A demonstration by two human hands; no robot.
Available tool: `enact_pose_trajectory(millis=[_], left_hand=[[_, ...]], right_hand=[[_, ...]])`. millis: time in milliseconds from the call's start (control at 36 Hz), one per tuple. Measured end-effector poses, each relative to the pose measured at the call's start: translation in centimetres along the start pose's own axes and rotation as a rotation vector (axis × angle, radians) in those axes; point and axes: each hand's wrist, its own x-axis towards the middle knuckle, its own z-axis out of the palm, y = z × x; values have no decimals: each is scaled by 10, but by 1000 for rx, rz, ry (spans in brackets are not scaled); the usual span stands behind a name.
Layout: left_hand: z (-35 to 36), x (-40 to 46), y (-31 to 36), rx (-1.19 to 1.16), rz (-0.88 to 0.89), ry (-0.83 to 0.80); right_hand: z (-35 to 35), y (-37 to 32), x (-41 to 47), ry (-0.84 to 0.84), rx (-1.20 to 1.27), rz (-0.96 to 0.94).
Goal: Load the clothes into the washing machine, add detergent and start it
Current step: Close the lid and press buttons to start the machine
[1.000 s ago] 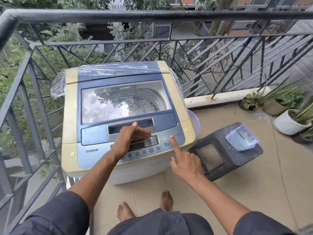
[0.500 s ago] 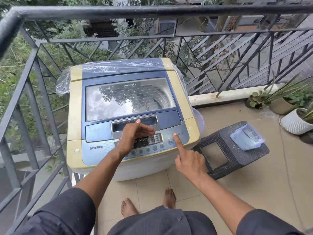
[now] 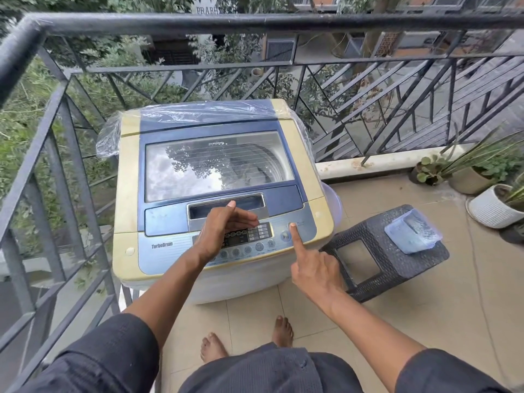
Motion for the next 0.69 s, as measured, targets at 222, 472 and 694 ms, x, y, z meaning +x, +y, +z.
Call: enact_pose_trajectory(millis=[222, 472, 694], left_hand=[[0, 1, -1, -5, -10, 1], [-2, 3, 0, -31, -7, -6], [-2, 2, -1, -3, -2, -8]], right_hand=[[-7, 4, 2, 31, -137, -44], [-11, -6, -6, 6, -17, -41], [-11, -33, -19, -31, 36, -159]])
